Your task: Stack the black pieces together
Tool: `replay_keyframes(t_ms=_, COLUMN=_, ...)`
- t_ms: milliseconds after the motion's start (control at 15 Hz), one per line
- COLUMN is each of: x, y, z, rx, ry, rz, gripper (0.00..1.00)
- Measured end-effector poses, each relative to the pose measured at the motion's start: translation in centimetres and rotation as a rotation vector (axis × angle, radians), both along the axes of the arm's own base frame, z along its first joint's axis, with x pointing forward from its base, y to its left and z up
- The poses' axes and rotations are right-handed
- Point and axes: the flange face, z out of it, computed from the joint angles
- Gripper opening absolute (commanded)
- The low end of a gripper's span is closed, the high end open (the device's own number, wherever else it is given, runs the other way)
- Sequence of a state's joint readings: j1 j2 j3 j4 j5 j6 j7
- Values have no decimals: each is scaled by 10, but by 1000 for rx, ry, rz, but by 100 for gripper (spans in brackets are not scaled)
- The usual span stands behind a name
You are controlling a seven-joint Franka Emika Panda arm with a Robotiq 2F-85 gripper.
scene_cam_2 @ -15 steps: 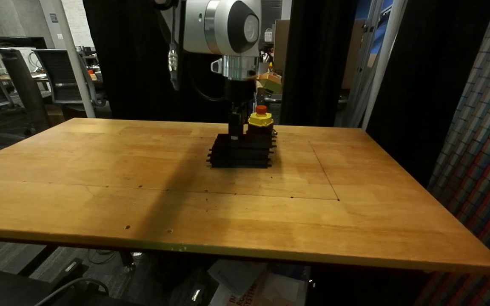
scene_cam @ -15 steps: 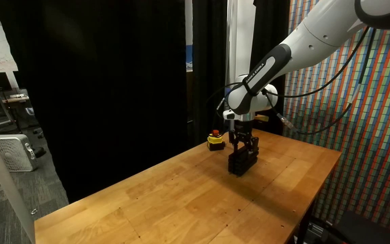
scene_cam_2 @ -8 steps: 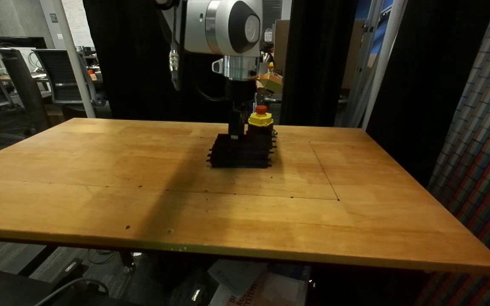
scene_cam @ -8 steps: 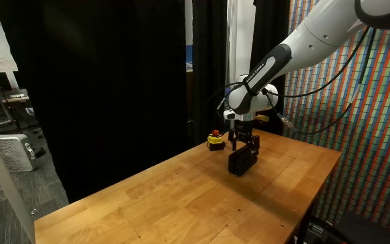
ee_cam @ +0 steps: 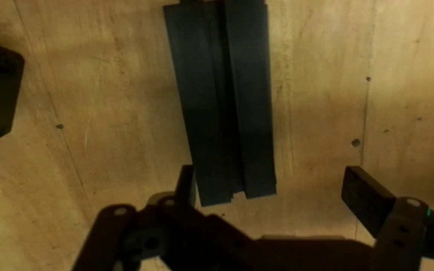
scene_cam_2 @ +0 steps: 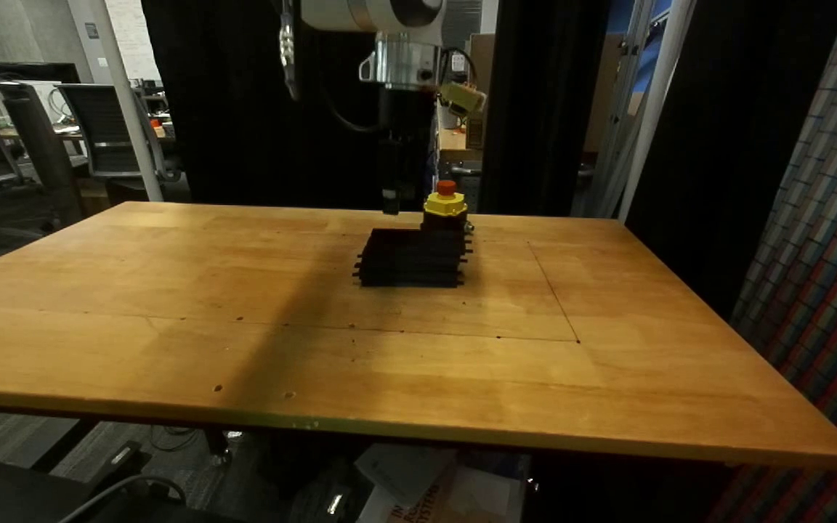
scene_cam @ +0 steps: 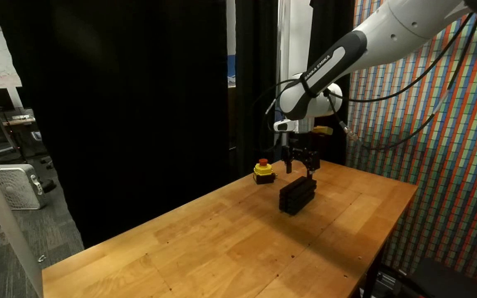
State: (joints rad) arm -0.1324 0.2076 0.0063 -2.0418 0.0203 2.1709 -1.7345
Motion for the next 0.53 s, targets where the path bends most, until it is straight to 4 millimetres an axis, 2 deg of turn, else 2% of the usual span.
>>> replay_keyframes(t_ms=267, x=-32, y=0, z=86, rx=-14, ry=57, rz=-222, gripper=100)
replay_keyframes(t_ms=533, x=-83, y=-9, z=170, rx=-27, ry=94, rz=-442, gripper=100)
